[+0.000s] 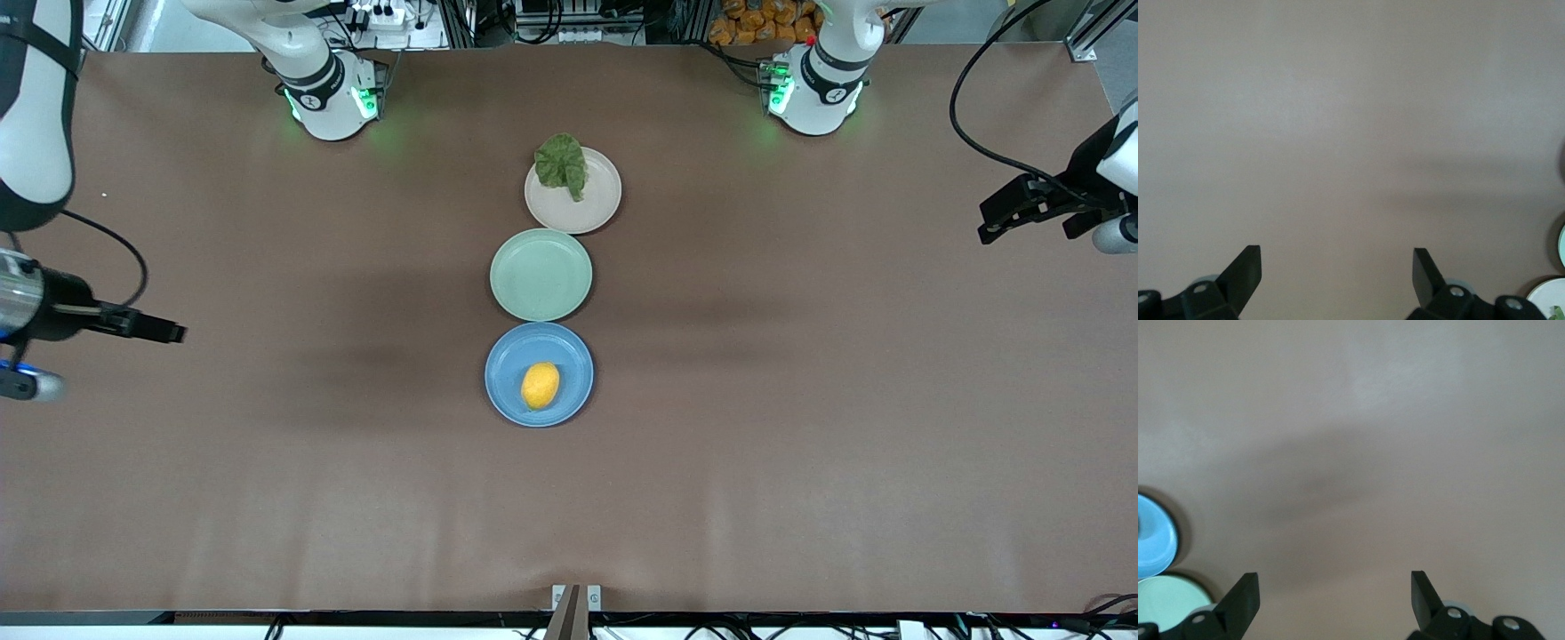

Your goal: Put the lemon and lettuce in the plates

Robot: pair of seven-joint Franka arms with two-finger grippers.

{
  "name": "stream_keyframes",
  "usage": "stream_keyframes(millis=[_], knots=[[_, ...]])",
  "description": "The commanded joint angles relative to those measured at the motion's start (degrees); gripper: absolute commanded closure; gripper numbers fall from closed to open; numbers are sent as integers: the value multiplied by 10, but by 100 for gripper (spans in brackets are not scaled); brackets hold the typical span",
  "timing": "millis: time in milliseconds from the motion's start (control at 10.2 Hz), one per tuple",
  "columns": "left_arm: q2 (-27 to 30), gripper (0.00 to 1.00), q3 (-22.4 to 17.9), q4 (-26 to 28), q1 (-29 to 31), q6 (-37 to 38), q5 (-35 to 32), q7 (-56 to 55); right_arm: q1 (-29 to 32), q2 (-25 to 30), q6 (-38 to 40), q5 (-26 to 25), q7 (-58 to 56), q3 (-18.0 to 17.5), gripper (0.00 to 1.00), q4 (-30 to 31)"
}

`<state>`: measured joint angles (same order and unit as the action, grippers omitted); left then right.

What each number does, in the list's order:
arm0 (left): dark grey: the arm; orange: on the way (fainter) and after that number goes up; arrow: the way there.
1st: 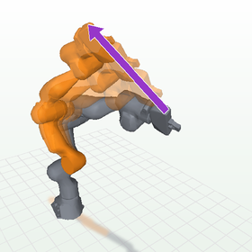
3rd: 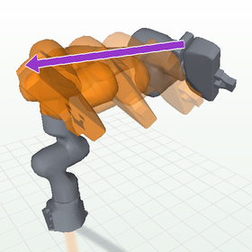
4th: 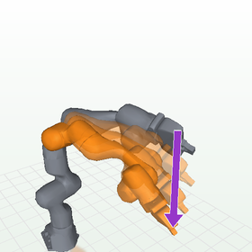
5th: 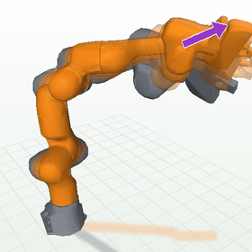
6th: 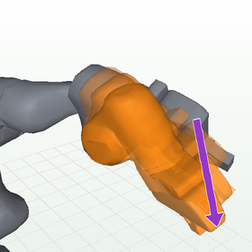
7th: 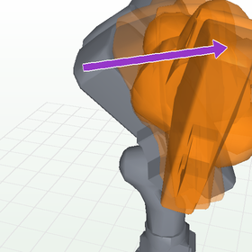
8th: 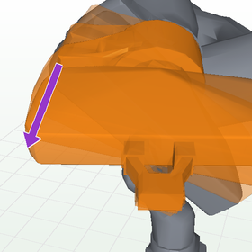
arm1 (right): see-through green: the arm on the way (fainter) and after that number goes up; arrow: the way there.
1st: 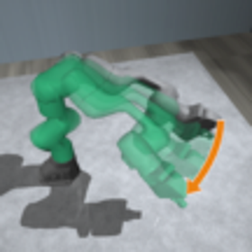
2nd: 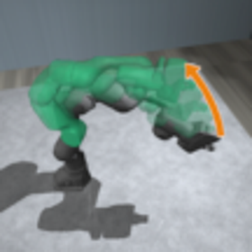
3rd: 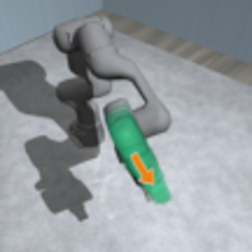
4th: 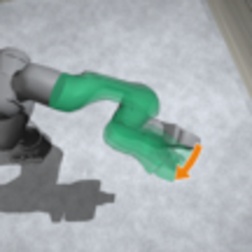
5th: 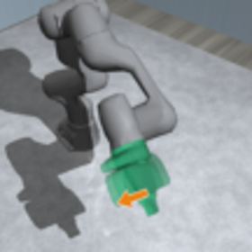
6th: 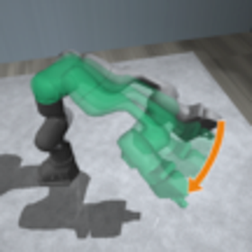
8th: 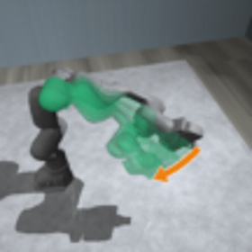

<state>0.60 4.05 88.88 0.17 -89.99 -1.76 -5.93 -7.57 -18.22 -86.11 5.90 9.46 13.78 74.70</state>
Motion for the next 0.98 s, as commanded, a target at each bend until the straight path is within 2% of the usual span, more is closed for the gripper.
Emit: stream_keyframes(millis=[0, 488, 878], knots=[[26, 0, -10, 24, -3, -4, 26, 19, 12, 65, 9, -19, -2, -9, 0, 35], [24, 0, -12, 18, -8, -7, 18, 49, 12, 69, 9, -16, -1, -14, 0, 36], [23, 0, -16, 6, -8, -5, 17, 108, 19, 73, 30, -17, -2, -39, 0, 36]])
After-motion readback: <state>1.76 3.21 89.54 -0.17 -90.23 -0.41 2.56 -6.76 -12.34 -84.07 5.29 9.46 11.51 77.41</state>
